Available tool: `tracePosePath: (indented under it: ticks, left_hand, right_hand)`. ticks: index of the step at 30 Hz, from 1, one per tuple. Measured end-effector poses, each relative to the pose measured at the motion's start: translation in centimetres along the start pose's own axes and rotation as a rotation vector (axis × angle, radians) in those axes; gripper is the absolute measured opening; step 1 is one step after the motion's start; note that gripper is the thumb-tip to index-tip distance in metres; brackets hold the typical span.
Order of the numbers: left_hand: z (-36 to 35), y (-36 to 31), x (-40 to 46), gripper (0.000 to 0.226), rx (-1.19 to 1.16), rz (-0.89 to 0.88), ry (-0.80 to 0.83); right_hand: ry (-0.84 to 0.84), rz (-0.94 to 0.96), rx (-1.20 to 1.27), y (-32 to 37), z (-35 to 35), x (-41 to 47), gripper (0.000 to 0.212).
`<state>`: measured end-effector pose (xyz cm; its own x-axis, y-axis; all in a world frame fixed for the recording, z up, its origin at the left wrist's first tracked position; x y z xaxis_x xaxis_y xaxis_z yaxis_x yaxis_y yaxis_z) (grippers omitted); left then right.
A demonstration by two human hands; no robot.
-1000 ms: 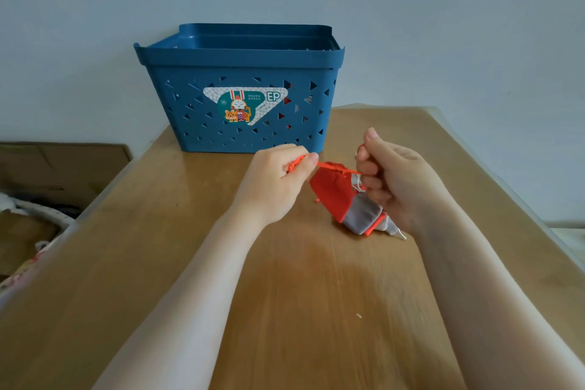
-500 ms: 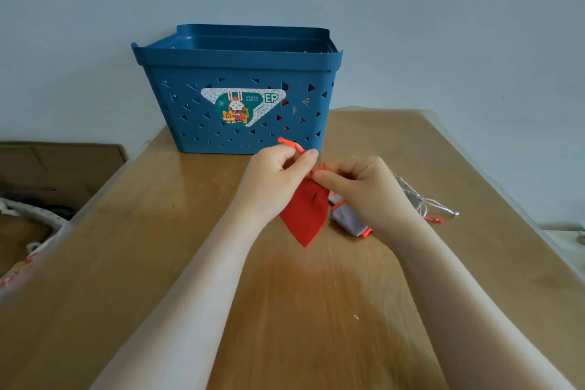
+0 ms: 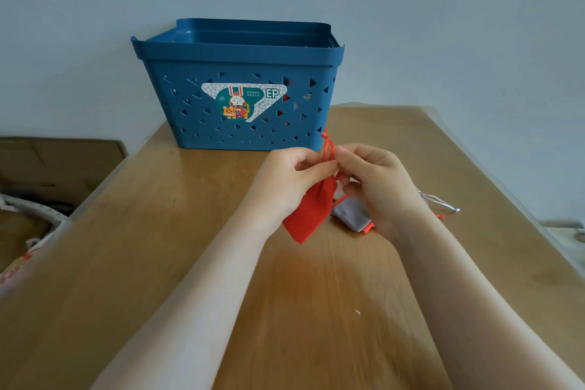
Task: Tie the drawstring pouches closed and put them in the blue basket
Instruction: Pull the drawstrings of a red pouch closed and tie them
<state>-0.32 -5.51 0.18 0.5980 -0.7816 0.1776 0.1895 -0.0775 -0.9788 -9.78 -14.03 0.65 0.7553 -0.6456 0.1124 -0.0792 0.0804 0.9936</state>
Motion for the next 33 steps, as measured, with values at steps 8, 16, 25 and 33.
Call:
tracePosePath:
  ticks: [8,16,25,33]
  left_hand:
    - [-0.7,0.3,0.2,0.031,-0.578,0.215,0.052]
    - [-0.6,0.8,0.4,0.038,-0.071,0.177,-0.085]
    - [-1.5,0.3,-0.2,0.036,0.605,-0.099,0.128]
    - [-0.8,0.6,-0.1,0.045,0.231,0.023,0.056]
  right_hand:
    - [-0.083,-0.058,0.177,0.0,0.4,0.5,0.029]
    - [-0.109,0.126,-0.049,0.7,0.6,0.1,0.024]
    - [0.048,0.185,-0.189,0.4,0.1,0.0,0.036]
    - [0.028,0.242,-0.372,-0.1,0.0,0.2,0.048]
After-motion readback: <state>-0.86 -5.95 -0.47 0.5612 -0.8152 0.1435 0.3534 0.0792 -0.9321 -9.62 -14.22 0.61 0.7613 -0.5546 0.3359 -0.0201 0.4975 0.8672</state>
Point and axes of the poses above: each hand's wrist, its own x-axis towards the middle knuckle, its own z-axis out of the back of the hand, y = z × x, the point moved 2 cm from there along x, towards the middle knuckle, and after that the axes turned 6 degrees about -x, right-handed, at the moved point
